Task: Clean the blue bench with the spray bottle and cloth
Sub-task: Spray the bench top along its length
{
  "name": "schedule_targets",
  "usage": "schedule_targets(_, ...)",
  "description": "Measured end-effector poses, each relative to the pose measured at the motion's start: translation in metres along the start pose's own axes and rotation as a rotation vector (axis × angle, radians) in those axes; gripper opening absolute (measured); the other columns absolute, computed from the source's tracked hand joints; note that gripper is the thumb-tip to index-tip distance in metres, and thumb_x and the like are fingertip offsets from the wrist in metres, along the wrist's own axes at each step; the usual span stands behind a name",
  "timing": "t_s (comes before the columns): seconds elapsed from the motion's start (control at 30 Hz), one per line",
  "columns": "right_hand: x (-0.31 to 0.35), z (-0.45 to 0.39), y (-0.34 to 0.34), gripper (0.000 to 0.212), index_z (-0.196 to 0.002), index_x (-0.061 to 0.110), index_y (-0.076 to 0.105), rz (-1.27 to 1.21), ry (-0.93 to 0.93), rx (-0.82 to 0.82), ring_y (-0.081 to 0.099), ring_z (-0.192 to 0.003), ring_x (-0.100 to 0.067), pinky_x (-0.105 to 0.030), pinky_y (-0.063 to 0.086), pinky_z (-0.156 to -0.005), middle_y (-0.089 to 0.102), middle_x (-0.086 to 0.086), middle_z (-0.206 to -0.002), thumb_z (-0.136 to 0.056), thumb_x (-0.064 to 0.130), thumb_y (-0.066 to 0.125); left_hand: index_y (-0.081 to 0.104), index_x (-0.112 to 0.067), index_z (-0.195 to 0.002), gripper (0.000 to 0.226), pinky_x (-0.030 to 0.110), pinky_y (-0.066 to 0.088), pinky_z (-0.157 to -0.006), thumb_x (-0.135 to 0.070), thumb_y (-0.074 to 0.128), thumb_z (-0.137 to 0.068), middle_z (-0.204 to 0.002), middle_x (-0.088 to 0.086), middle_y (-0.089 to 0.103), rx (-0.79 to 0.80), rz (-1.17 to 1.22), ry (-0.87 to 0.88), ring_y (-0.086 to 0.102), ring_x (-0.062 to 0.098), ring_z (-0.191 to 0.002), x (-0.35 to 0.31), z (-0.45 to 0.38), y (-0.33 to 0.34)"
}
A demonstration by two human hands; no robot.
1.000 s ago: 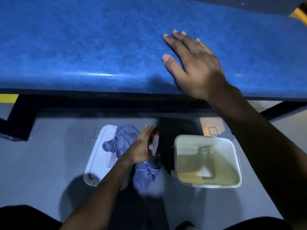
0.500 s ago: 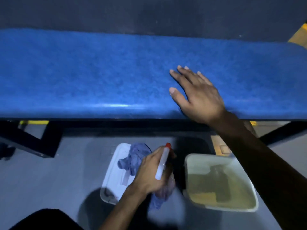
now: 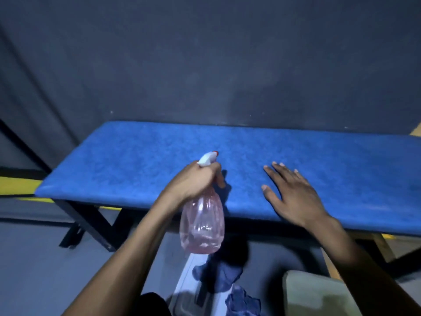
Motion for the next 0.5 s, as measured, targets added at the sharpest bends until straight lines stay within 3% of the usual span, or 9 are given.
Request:
schedule_targets(0.13, -0.002, 0.001, 0.002, 0.072, -0.155, 0.027, 0.034, 0.006, 0.013, -0.019, 0.025, -0.152, -0.016, -0.039, 0.016, -0.126, 0.032, 0.000, -0.163, -0.093, 0.063, 0.022, 0.071, -0.042, -0.073, 0.028, 0.059, 0.052, -0.100, -0.043, 0.048, -0.056, -0.086, 0.007, 0.078, 0.104, 0.008, -0.055, 0.073, 0.036, -0.095, 0.008, -0.032, 0.032)
schedule_targets(0.2, -0.003, 0.000, 0.003, 0.071, -0.154, 0.027, 0.035, 0.007, 0.014, -0.032, 0.026, -0.152, -0.016, -0.040, 0.017, -0.126, 0.034, 0.001, -0.162, -0.093, 0.062, 0.023, 0.061, -0.026, -0.074, 0.021, 0.059, 0.056, -0.095, -0.037, 0.048, -0.061, -0.073, 0.014, 0.074, 0.129, 0.018, -0.066, 0.073, 0.042, -0.084, 0.013, -0.038, 0.039)
schedule_targets(0.27, -0.004, -0.001, 0.005, 0.070, -0.154, 0.028, 0.034, 0.010, 0.018, -0.042, 0.024, -0.152, -0.014, -0.039, 0.015, -0.126, 0.033, 0.002, -0.163, -0.094, 0.062, 0.024, 0.053, -0.025, -0.076, 0.008, 0.048, 0.056, -0.088, -0.027, 0.049, -0.069, -0.072, 0.022, 0.072, 0.116, 0.052, -0.072, 0.072, 0.038, -0.075, 0.007, -0.031, 0.037)
schedule_targets(0.33, -0.004, -0.001, 0.006, 0.070, -0.154, 0.029, 0.034, 0.007, 0.022, -0.049, 0.022, -0.152, -0.013, -0.038, 0.013, -0.126, 0.032, 0.003, -0.163, -0.094, 0.061, 0.024, 0.054, -0.023, -0.083, 0.011, 0.047, 0.053, -0.094, -0.021, 0.048, -0.075, -0.080, 0.026, 0.076, 0.117, 0.056, -0.076, 0.073, 0.035, -0.081, 0.006, -0.028, 0.038)
schedule_targets(0.4, -0.005, -0.001, 0.007, 0.069, -0.154, 0.029, 0.034, 0.000, 0.028, -0.064, 0.022, -0.152, -0.012, -0.038, 0.012, -0.126, 0.032, 0.003, -0.163, -0.093, 0.061, 0.025, 0.058, -0.026, -0.092, 0.022, 0.043, 0.051, -0.106, -0.031, 0.047, -0.073, -0.078, 0.014, 0.080, 0.124, -0.014, -0.065, 0.075, 0.032, -0.094, 0.002, -0.030, 0.043)
schedule_targets(0.5, -0.005, 0.000, 0.007, 0.069, -0.155, 0.031, 0.032, -0.016, 0.032, -0.067, 0.019, -0.153, -0.010, -0.036, 0.010, -0.127, 0.030, 0.005, -0.164, -0.094, 0.061, 0.024, 0.055, -0.040, -0.095, 0.027, 0.052, 0.053, -0.101, -0.046, 0.044, -0.070, -0.075, -0.001, 0.080, 0.119, -0.082, -0.061, 0.076, 0.028, -0.091, 0.009, -0.035, 0.048)
Point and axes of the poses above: each hand's wrist, its own z-axis away from the middle knuckle, its own y-axis out of the palm, x = y × z, the point moved 6 cm from there along -z, towards the middle knuckle
